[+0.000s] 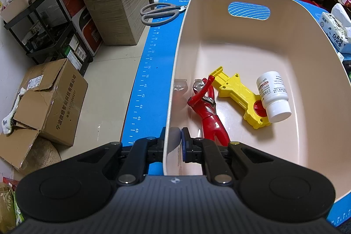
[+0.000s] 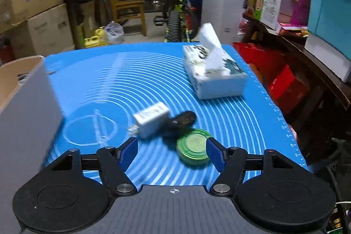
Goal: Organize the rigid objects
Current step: 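Grasp the green ointment tin with the right tool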
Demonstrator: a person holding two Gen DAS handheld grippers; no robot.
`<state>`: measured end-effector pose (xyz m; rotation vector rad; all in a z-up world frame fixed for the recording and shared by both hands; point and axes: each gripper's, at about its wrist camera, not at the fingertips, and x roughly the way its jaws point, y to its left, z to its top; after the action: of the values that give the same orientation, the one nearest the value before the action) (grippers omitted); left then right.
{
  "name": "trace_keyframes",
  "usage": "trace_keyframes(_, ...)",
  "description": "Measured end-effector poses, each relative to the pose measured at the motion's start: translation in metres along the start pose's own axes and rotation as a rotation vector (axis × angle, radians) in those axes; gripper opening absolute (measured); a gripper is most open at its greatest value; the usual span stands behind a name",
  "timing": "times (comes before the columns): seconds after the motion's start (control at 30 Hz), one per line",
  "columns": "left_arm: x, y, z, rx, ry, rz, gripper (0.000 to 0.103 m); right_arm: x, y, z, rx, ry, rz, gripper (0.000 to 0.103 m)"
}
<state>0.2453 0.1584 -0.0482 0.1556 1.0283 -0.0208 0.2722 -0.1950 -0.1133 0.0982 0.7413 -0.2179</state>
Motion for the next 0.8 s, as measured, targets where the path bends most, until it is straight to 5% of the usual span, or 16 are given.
trace_keyframes(0.5,-0.002,0.0,0.0,0.014,-0.007,-0.001,0.014,0.041,-0.012,-0.02,-0.041,-0.059,-0.025,0.065)
trace_keyframes(0.63,-0.002,0.0,0.0,0.013,-0.007,-0.001,0.014,0.042,-0.013,-0.021,-0.068,-0.086,-0.016,0.054)
trace_keyframes(0.8,-0.002,0.0,0.0,0.006,-0.007,0.006,0.014,0.026,-0.01,-0.027,-0.127,-0.138,-0.022,0.054)
